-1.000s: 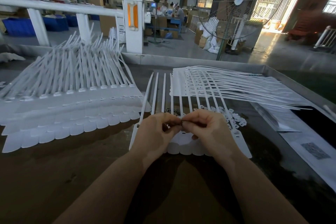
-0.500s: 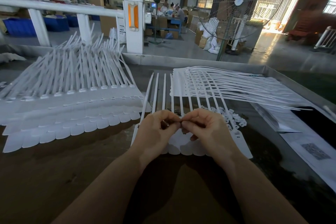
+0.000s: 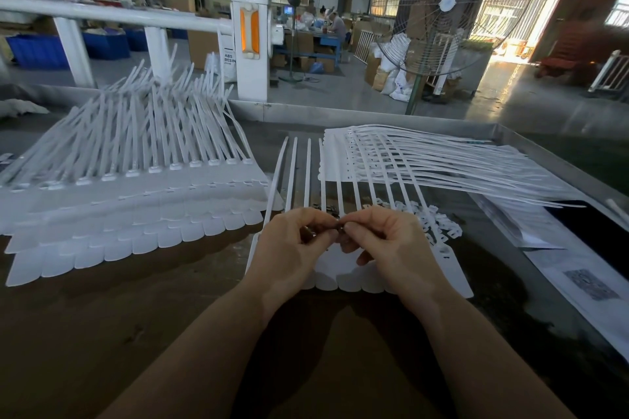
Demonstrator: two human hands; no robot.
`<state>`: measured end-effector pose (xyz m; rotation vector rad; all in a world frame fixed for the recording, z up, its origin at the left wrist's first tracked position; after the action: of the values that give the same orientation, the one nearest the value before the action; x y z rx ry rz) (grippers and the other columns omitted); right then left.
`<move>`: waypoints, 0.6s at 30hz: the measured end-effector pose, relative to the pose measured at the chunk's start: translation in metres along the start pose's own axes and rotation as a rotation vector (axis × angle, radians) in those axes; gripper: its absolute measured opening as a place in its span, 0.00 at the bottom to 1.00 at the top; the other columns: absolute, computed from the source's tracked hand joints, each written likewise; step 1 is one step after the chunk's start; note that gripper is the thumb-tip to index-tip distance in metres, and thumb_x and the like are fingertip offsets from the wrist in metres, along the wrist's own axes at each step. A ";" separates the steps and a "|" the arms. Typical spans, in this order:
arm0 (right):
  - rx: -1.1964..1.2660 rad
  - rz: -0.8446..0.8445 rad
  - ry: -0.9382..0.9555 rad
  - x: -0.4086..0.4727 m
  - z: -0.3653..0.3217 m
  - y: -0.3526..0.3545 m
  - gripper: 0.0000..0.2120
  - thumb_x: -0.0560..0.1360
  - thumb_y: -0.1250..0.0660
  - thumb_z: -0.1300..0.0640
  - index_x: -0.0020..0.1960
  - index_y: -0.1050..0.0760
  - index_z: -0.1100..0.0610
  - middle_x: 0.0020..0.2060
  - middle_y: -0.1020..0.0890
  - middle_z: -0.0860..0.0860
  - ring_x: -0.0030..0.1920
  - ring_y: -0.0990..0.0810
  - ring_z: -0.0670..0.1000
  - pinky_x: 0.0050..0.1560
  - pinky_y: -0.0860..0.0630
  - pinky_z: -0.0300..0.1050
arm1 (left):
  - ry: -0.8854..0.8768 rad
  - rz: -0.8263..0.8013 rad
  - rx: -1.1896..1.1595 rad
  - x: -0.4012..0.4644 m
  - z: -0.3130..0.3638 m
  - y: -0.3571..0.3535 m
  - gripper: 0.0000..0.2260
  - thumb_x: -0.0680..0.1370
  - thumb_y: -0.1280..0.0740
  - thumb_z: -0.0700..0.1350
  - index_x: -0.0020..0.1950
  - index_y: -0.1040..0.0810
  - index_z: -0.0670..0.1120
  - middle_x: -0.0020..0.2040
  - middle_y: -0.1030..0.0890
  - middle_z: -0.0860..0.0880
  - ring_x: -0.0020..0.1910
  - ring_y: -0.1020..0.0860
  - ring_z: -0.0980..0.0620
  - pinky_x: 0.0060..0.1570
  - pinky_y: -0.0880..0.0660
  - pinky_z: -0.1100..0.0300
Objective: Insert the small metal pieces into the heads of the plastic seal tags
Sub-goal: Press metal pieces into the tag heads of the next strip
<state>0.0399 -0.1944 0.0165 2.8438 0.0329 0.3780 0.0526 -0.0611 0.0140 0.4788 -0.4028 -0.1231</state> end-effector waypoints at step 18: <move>-0.062 0.014 0.009 0.000 0.000 0.003 0.05 0.75 0.35 0.65 0.44 0.22 0.58 0.37 0.16 0.53 0.38 0.18 0.47 0.35 0.23 0.35 | 0.080 0.037 -0.033 0.001 -0.007 0.000 0.09 0.75 0.35 0.40 0.39 0.26 0.55 0.34 0.24 0.57 0.33 0.26 0.66 0.33 0.32 0.76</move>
<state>0.0401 -0.1977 0.0176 2.7827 0.0026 0.3876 0.0561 -0.0581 0.0087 0.4424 -0.3302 -0.0737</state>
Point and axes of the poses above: each hand's wrist, its own x-axis towards the middle knuckle, its own y-axis out of the back of the hand, z = x × y, the point moved 7 cm from there along x, towards the middle knuckle
